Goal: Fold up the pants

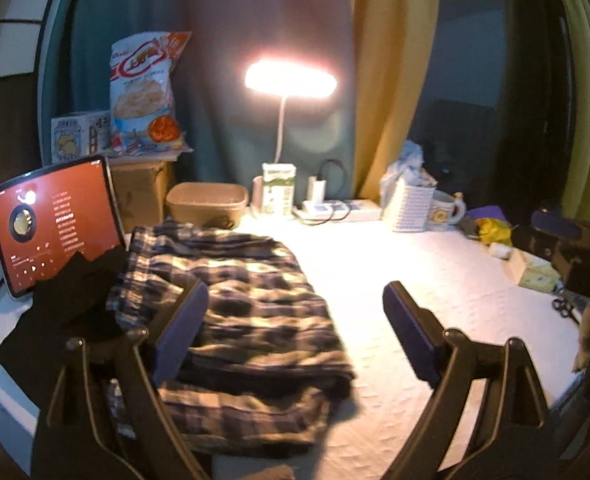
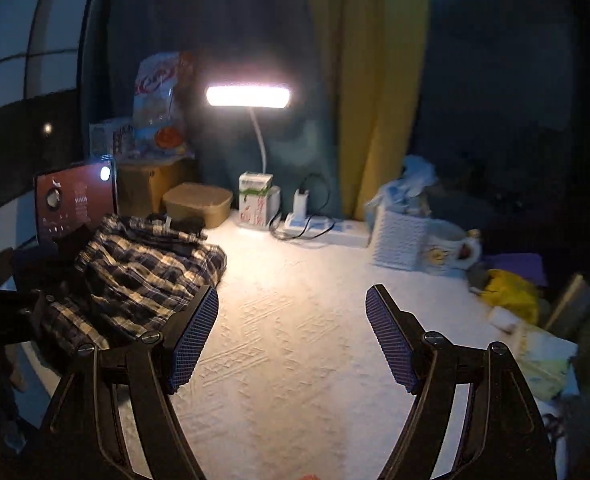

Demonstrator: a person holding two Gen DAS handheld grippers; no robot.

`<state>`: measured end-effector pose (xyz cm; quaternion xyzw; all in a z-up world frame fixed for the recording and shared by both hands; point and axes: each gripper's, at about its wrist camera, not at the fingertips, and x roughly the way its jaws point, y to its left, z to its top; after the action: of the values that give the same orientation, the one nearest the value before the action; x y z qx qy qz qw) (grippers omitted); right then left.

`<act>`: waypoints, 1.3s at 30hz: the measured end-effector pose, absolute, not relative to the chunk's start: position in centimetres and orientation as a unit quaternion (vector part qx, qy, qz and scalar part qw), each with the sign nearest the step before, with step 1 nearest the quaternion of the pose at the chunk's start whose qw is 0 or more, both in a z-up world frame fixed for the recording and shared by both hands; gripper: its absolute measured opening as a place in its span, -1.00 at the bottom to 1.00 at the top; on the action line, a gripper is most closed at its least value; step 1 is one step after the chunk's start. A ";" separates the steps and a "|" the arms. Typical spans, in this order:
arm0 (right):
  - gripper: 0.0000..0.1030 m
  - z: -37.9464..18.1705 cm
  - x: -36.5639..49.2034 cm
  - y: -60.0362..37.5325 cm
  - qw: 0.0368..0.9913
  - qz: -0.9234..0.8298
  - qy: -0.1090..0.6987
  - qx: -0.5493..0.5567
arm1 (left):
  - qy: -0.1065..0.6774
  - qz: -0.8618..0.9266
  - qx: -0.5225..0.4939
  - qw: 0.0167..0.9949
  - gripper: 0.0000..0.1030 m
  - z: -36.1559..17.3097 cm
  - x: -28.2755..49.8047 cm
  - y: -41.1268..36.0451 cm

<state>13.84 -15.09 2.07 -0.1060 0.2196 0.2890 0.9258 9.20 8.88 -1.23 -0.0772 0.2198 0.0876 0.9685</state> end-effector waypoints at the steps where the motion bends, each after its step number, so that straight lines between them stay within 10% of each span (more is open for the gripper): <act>1: 0.54 2.5 13.2 -15.8 0.930 0.283 0.210 -0.104 | 0.212 0.086 -0.071 0.971 0.74 -0.8 8.8 8.3; 39: 0.54 4.8 8.7 -19.0 0.947 0.259 0.170 -0.081 | 0.147 0.098 -0.062 0.982 0.74 3.1 3.1 7.4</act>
<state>8.72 -18.96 4.83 -0.0805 0.1702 0.2587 0.9474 3.13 7.40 3.07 -0.0621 0.1469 0.0981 0.9823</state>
